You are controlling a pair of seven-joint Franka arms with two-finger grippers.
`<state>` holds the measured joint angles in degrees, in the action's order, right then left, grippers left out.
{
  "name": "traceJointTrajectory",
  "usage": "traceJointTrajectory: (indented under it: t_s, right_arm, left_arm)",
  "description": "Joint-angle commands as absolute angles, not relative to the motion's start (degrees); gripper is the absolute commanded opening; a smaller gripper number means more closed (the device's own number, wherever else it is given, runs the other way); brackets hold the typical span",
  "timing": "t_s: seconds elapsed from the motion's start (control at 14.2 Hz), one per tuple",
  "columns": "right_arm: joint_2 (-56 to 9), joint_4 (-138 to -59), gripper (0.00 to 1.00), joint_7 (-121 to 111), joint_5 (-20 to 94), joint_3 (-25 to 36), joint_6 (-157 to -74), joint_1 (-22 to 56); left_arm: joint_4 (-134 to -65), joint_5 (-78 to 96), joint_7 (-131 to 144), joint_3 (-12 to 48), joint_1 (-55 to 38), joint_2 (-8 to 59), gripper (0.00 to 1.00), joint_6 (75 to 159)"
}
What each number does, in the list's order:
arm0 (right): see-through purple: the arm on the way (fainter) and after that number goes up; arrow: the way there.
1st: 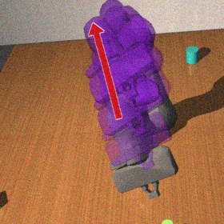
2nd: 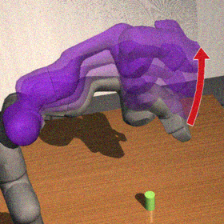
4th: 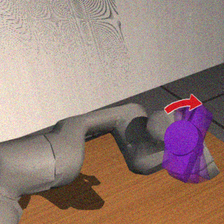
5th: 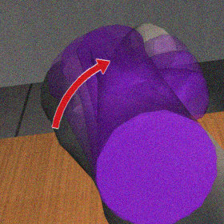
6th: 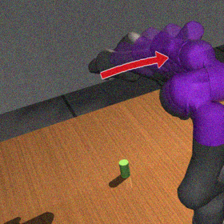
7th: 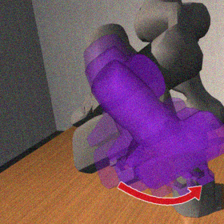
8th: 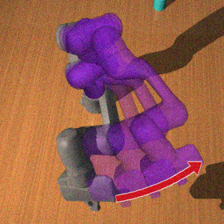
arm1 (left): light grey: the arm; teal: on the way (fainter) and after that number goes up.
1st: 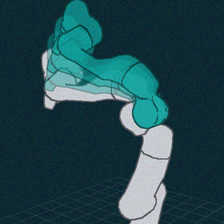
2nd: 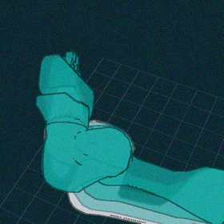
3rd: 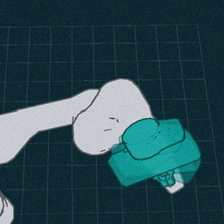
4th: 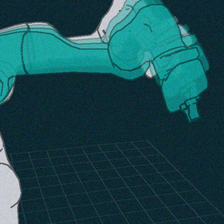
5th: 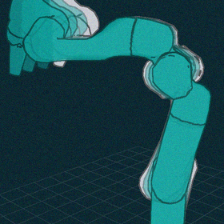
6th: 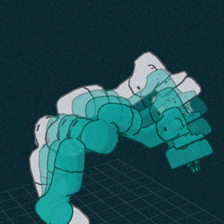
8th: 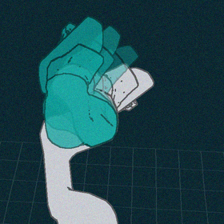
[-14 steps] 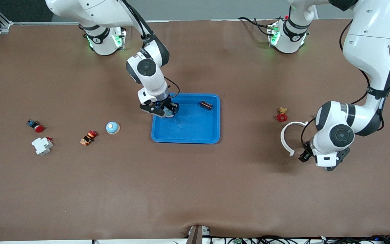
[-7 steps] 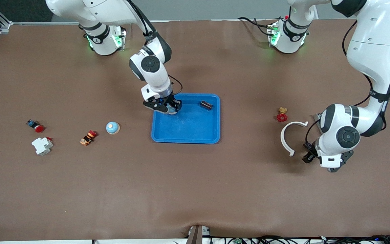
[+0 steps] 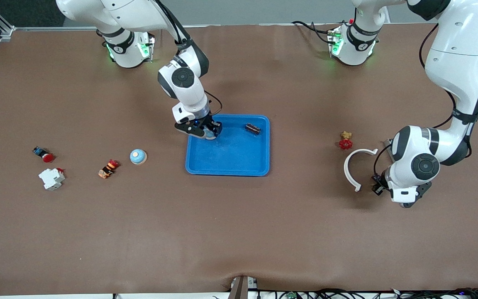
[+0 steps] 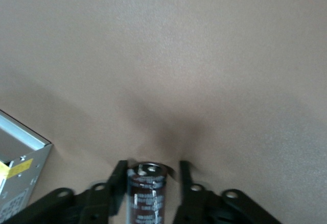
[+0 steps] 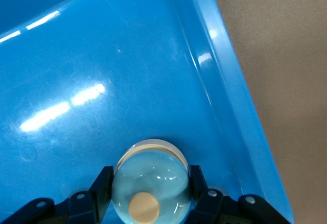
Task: Place electrolytic capacitor and blue bell in tray
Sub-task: 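Lower the bell into the tray while the left gripper grasps another capacitor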
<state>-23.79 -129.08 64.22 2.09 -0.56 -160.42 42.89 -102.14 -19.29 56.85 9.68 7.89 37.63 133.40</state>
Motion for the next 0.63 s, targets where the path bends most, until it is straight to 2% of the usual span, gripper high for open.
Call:
traceJointTrajectory:
  t_s: [0.0, 0.07, 0.14, 0.35, 0.56]
  right_arm:
    - [-22.76, -130.34, 0.14, 65.57, 1.67, 0.0, -160.93, 43.6]
    - [-22.68, -130.34, 0.48, 65.48, 1.67, 0.0, -160.93, 43.51]
    - [-22.68, -130.25, 0.99, 65.48, 1.67, 0.0, -160.93, 43.51]
    - [-22.68, -129.9, 1.0, 65.48, 1.67, 0.0, -160.67, 43.51]
    - [-21.19, -128.68, 1.0, 64.43, 1.67, 0.09, -157.7, 42.89]
  left_arm:
    - [-103.45, -20.92, 56.26, 10.72, 8.88, 34.46, 0.0, 133.16]
    - [-102.84, -20.83, 55.21, 10.9, 8.35, 34.11, 0.0, 131.68]
    - [-101.35, -20.74, 55.2, 11.59, 8.26, 34.01, 0.0, 129.75]
    - [-96.87, -19.95, 55.81, 15.02, 8.17, 34.01, 0.0, 123.59]
    - [-95.54, -19.52, 56.16, 19.41, 8.17, 34.01, 0.0, 122.43]
